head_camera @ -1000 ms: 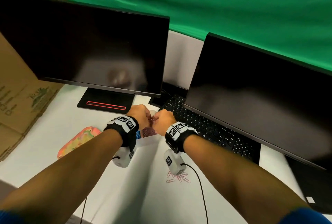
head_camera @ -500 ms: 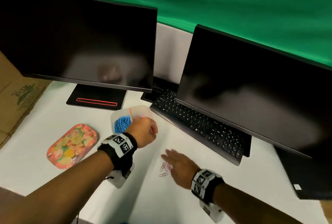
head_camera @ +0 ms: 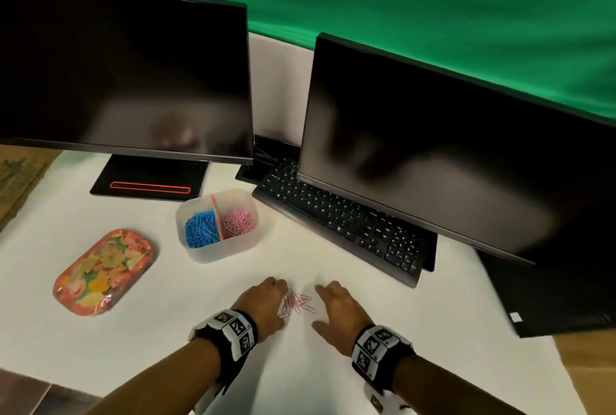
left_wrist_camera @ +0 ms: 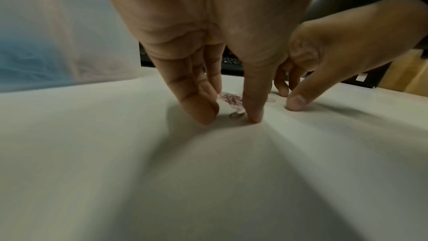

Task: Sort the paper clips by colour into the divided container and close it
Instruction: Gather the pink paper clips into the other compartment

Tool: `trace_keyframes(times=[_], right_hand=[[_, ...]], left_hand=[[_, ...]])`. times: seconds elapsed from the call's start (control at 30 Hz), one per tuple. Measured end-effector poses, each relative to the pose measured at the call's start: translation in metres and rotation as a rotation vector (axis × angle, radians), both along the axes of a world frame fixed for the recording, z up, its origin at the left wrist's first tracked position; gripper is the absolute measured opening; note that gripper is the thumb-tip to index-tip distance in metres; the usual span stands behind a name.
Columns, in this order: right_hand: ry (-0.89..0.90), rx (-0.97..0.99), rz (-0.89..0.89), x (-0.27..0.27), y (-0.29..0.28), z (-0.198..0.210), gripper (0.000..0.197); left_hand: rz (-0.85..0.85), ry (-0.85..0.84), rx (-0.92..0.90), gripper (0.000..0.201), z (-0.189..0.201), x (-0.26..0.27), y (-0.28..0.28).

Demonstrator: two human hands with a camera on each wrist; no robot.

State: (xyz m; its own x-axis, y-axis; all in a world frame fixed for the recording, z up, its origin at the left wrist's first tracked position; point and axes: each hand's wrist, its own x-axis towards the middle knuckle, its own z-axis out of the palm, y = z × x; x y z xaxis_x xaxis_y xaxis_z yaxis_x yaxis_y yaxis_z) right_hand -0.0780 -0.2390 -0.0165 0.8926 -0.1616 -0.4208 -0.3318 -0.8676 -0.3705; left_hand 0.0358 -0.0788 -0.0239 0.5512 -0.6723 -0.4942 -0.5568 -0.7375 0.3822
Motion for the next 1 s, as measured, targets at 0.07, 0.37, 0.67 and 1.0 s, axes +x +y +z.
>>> trace_keyframes(times=[0.07,0.37,0.67,1.0], right_hand=[[0.026,0.033,-0.05,0.006,0.007,-0.002,0.058],[-0.045,0.062,-0.119,0.028,0.029,-0.002,0.022],[0.001,-0.045,-0.104,0.038,0.045,0.001,0.032],[0.037,-0.144,0.116,0.049,0.053,0.002,0.032]], left_hand=[[0.023,-0.013,-0.03,0.053,-0.002,-0.001,-0.004],[0.036,-0.083,-0.093,0.018,-0.005,0.004,-0.004],[0.061,-0.049,-0.12,0.016,-0.002,0.008,-0.002],[-0.039,-0.136,-0.084,0.02,-0.004,0.009,0.002]])
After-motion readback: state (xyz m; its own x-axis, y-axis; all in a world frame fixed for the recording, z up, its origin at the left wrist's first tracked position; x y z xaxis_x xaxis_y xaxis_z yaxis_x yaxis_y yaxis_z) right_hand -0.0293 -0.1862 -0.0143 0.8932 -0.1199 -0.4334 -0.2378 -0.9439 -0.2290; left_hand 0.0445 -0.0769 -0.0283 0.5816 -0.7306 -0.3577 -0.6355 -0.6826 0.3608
